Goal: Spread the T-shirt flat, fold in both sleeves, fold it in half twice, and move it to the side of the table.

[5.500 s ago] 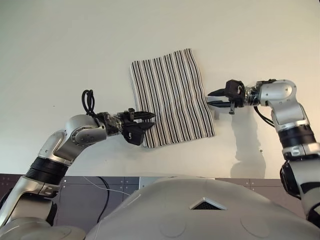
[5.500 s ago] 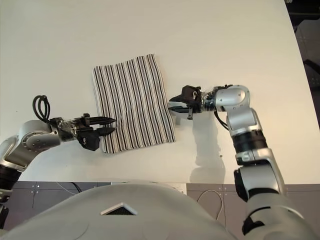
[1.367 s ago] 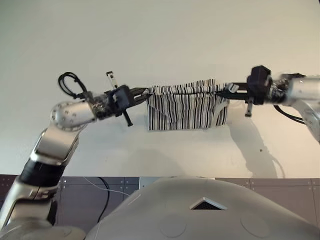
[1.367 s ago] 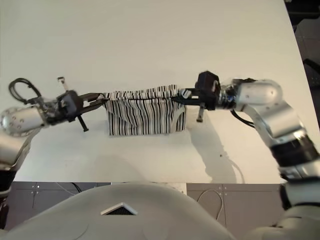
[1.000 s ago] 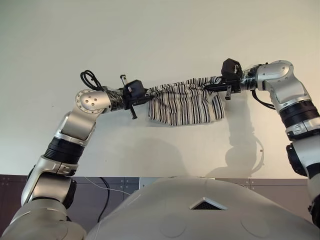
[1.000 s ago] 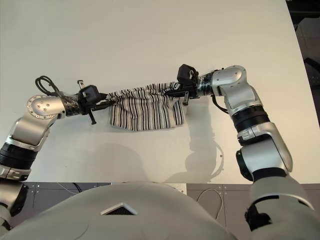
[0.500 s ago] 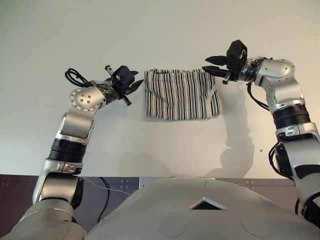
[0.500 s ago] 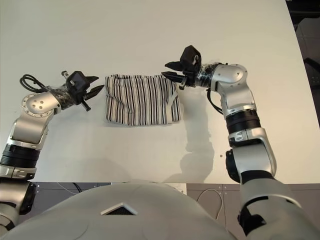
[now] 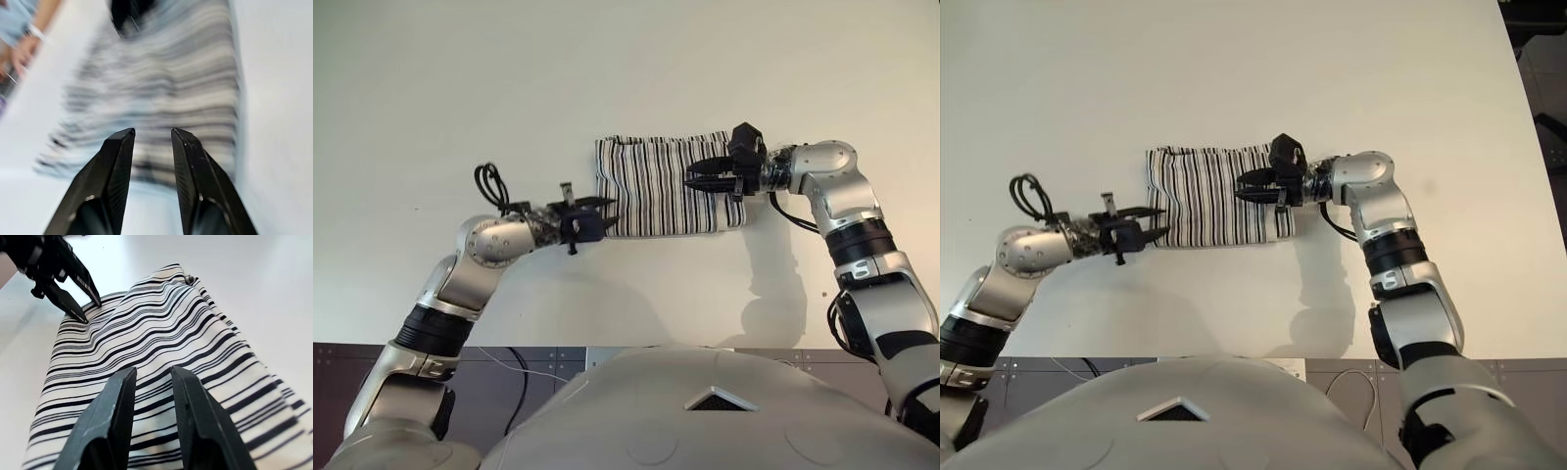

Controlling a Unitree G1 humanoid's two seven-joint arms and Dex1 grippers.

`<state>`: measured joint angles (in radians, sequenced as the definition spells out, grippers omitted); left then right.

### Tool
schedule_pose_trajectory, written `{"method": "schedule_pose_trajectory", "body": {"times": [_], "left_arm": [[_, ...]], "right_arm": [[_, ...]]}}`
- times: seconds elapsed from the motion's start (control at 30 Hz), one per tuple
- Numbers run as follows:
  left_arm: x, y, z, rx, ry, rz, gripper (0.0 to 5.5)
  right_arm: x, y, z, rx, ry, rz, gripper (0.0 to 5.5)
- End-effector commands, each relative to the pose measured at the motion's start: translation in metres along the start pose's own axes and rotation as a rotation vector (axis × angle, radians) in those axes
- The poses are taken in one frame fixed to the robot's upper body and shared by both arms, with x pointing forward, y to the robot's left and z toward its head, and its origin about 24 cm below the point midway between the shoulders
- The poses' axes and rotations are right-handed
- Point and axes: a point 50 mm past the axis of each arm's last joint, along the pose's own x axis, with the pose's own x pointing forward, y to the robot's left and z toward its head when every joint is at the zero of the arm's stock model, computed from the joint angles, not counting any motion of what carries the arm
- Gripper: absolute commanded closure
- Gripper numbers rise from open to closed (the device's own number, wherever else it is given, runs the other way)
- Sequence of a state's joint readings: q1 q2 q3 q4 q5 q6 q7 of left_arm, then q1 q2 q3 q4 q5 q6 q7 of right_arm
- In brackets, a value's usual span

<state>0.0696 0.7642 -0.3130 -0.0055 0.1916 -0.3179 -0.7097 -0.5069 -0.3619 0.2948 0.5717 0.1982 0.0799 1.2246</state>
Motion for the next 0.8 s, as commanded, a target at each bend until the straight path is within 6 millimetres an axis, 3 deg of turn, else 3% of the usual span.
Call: {"method": "schedule_pose_trajectory", "body": {"times": [0.03,0.13,0.27,0.4,0.5,0.6,0.67,0.73,0.8], "left_arm": [[-0.013,-0.031,-0.019,-0.068,0.058,-0.127,4.13],[-0.015,-0.037,-0.008,-0.027,-0.02,-0.189,4.13],[-0.018,-0.032,-0.003,0.099,-0.053,-0.238,4.13],[-0.017,-0.011,-0.001,0.147,-0.072,-0.146,4.13],[-0.014,0.02,0.01,0.123,-0.131,0.047,4.13],[-0.014,0.049,0.025,0.124,-0.2,0.22,4.13],[-0.018,0.074,0.032,0.133,-0.217,0.362,4.13],[-0.022,0.09,0.034,0.142,-0.205,0.467,4.13],[-0.024,0.09,0.033,0.134,-0.194,0.505,4.13]], "right_arm": [[0.006,-0.009,0.019,-0.052,-0.029,0.015,4.23],[0.013,-0.01,0.021,-0.048,-0.036,0.04,4.23],[0.021,-0.004,0.006,0.016,-0.001,0.105,4.23],[0.008,-0.004,-0.024,0.144,0.062,0.072,4.23],[-0.013,-0.002,-0.063,0.216,0.189,-0.036,4.23],[-0.034,-0.001,-0.096,0.165,0.389,-0.221,4.23],[-0.06,0.0,-0.115,0.163,0.486,-0.367,4.23],[-0.1,0.005,-0.136,0.228,0.571,-0.576,4.23],[-0.149,0.018,-0.157,0.335,0.649,-0.817,4.23]]}}
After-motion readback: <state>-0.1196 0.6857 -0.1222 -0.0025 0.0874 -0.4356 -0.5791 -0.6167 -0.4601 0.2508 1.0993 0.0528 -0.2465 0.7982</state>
